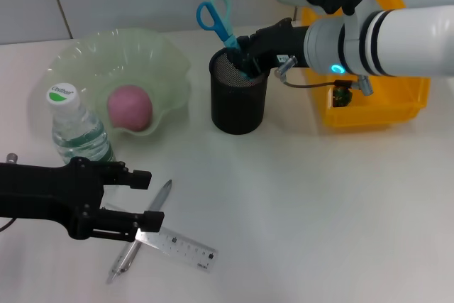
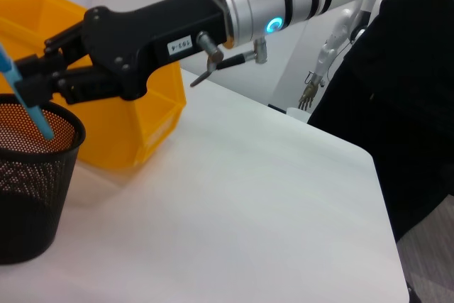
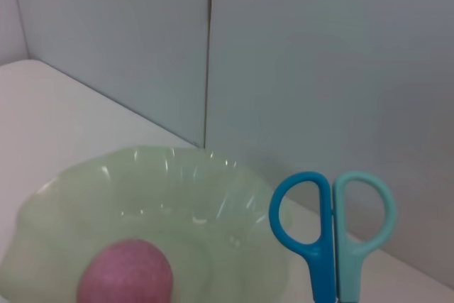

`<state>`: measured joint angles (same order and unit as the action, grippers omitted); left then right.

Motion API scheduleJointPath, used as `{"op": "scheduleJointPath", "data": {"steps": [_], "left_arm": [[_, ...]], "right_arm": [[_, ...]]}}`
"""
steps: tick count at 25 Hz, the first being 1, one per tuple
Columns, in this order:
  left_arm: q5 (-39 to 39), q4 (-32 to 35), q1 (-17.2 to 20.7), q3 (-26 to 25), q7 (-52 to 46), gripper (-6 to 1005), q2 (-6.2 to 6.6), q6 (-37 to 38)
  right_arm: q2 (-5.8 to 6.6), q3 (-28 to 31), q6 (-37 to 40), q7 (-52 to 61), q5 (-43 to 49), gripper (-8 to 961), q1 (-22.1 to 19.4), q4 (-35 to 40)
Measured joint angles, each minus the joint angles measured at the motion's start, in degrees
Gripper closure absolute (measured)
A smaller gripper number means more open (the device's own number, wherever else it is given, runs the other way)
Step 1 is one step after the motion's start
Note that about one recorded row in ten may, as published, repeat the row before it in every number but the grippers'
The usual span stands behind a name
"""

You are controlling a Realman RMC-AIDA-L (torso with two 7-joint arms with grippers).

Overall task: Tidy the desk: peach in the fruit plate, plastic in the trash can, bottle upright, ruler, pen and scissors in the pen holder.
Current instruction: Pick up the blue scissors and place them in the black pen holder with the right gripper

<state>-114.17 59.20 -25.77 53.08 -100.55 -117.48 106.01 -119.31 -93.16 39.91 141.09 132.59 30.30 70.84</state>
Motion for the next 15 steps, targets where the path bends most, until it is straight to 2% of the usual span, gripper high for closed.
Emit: {"op": "scheduleJointPath", "data": {"steps": [15], "left_arm": [[0.00,-0.05,-0.22,0.00,0.24,221,0.15,-0.06]], "right_arm": [[-0.09,-0.60,-0.87,-0.03,-0.12,725,-0.09,-2.02]]}}
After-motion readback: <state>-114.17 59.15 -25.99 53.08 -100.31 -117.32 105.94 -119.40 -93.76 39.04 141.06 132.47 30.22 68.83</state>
